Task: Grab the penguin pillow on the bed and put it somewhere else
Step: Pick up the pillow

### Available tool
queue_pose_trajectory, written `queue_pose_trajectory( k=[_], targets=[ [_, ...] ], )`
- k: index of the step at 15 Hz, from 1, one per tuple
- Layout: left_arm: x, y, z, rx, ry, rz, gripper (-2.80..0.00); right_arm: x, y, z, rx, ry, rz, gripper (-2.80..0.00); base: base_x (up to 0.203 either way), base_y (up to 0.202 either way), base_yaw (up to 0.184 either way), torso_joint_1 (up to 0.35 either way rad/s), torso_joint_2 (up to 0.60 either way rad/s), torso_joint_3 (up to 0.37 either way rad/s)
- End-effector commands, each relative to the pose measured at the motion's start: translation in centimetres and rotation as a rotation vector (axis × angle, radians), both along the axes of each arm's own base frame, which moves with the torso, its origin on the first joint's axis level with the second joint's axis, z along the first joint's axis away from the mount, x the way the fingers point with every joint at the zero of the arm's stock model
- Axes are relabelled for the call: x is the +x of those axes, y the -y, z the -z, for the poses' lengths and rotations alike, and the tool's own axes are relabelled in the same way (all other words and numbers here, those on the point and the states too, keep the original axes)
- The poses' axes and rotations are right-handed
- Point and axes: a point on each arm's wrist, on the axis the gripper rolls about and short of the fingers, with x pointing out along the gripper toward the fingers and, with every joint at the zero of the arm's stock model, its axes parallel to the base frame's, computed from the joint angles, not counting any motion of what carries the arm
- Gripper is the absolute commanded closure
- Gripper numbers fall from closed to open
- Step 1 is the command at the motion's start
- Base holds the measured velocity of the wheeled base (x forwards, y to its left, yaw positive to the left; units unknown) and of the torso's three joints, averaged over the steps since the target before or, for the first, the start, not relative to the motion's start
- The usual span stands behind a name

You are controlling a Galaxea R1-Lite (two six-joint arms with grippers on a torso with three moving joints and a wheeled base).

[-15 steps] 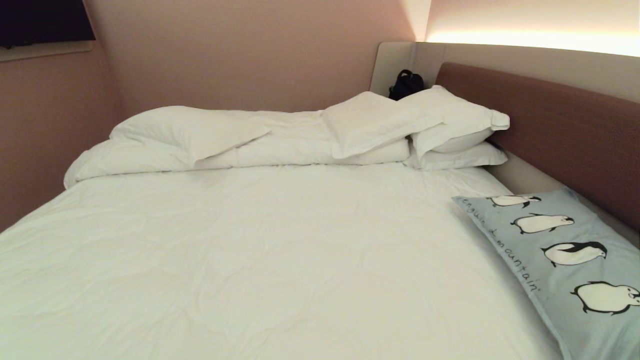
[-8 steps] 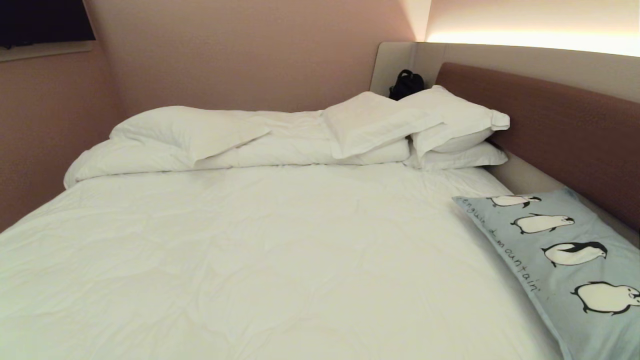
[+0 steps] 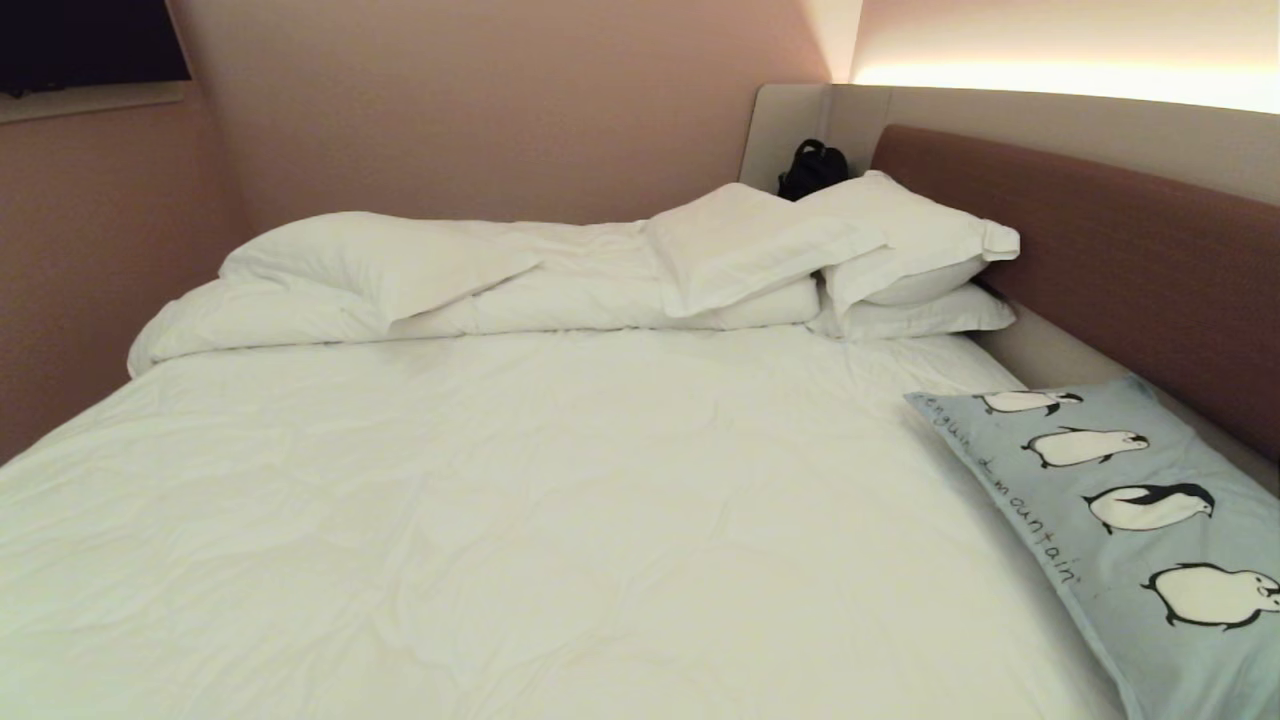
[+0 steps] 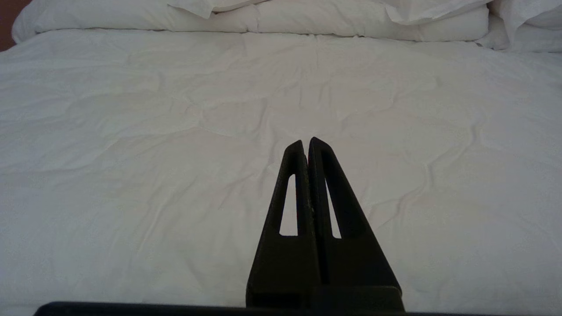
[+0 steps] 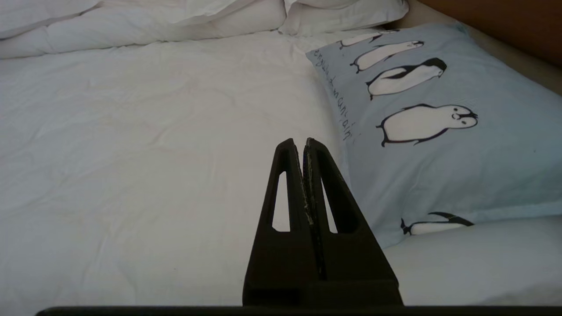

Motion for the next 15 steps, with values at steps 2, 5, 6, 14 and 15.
queue_pose_trajectory(
  k=[2, 5, 6, 14, 15],
  targets=[
    [0.00, 0.00, 0.00, -0.001, 0.001, -0.002, 0.00, 0.31, -0.05, 0.93, -0.002, -0.025, -0.020, 0.00, 0.000, 0.000, 0.000, 0.000, 0.00, 0.000],
    [0.00, 0.00, 0.00, -0.001, 0.001, -0.001, 0.00, 0.31, -0.04, 0.95, 0.013, -0.026, -0.023, 0.00, 0.000, 0.000, 0.000, 0.000, 0.00, 0.000],
    [0.00, 0.00, 0.00, -0.001, 0.001, -0.001, 0.00, 0.31, -0.05, 0.95, 0.014, -0.026, -0.021, 0.00, 0.000, 0.000, 0.000, 0.000, 0.00, 0.000],
    [0.00, 0.00, 0.00, -0.001, 0.001, -0.001, 0.00, 0.31, -0.05, 0.95, 0.014, -0.026, -0.021, 0.00, 0.000, 0.000, 0.000, 0.000, 0.00, 0.000],
    [0.00, 0.00, 0.00, -0.001, 0.001, -0.001, 0.00, 0.31, -0.05, 0.95, 0.014, -0.026, -0.021, 0.00, 0.000, 0.000, 0.000, 0.000, 0.00, 0.000]
  ],
)
